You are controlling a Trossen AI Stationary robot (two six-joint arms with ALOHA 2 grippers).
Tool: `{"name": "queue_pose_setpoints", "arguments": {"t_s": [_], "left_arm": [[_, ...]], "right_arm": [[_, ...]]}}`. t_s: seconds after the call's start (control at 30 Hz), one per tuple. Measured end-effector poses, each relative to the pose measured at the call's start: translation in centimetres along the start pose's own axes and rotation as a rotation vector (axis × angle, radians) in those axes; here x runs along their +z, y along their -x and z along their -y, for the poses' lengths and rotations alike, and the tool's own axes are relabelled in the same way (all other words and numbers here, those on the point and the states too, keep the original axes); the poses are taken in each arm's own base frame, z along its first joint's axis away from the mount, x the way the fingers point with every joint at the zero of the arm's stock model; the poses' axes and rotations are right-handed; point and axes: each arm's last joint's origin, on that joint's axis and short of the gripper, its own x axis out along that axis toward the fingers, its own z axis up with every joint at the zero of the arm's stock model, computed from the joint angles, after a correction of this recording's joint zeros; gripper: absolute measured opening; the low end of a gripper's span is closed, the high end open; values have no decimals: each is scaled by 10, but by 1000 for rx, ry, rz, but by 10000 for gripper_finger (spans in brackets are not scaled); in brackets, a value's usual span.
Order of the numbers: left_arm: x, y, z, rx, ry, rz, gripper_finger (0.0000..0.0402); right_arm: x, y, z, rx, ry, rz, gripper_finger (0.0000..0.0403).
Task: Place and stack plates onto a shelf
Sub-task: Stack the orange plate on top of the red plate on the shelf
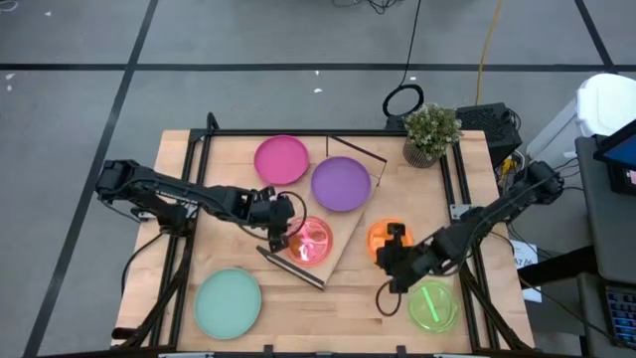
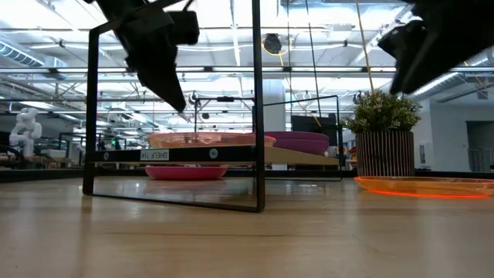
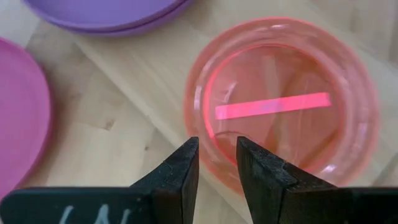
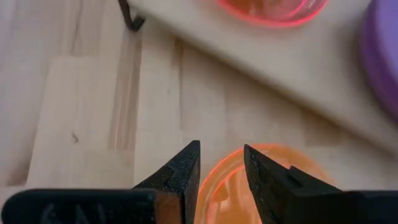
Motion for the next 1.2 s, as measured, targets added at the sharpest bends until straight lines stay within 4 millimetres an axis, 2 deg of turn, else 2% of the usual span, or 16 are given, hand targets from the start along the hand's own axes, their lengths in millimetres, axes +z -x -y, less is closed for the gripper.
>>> {"name": "queue_pose_setpoints", "arguments": {"t_s": [0.23,0.47,0.67,0.9,1.07,1.2], "left_arm": [[-14,18,27,-14,-65,21,113],[-21,31,45,85,-122,130,113],[-24,43,42,91,-124,143,113],[-32,78,34,109,-88,212,113],[-49,103,35,53,-68,209,113],[-67,115,41,18,-47,165,113]], "right_arm": [[-14,-16,-20,-11,14,-80,107],[-17,-19,-26,-15,-9,-94,107],[-17,-18,-25,-14,-33,-92,107],[-18,-18,-24,-24,-52,-106,107],[-19,-18,-24,-33,-60,-116,107],[-18,-18,-24,-47,-65,-94,107]]}}
